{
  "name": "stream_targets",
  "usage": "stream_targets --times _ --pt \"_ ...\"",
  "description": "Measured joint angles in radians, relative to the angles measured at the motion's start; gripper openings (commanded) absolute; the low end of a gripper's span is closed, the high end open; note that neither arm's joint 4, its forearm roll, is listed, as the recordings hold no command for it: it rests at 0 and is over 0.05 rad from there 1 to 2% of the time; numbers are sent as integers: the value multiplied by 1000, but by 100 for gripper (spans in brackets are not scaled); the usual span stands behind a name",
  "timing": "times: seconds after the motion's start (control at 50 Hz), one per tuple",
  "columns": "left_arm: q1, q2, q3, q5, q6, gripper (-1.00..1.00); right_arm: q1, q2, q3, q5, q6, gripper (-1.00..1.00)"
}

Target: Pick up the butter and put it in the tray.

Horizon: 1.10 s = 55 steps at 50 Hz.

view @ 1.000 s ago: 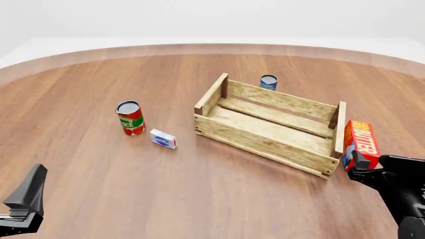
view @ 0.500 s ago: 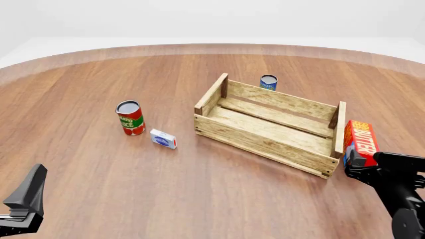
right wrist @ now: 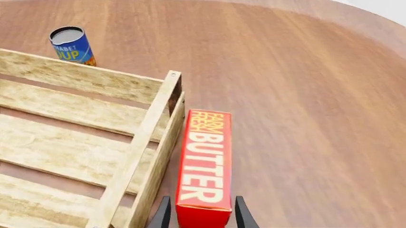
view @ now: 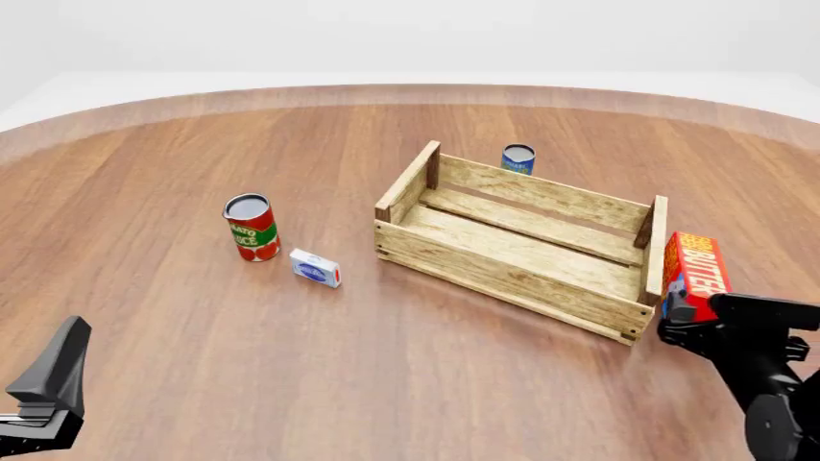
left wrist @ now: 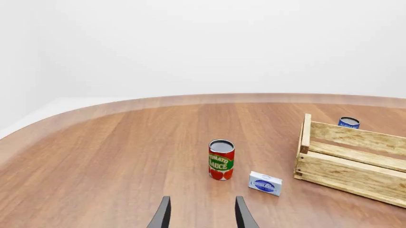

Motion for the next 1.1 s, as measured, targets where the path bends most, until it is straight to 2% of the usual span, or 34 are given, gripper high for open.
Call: stream_targets --times 0.46,0.48,0.88,1.1 --pt "0 0 0 0 0 100 7 54 -28 0 0 100" --pt "0 0 0 0 0 100 7 55 -29 0 0 -100" --pt "0 0 0 0 0 100 -1 38 -17 3 -15 -100" --pt "0 0 0 0 0 100 -4 -33 11 21 -13 -100"
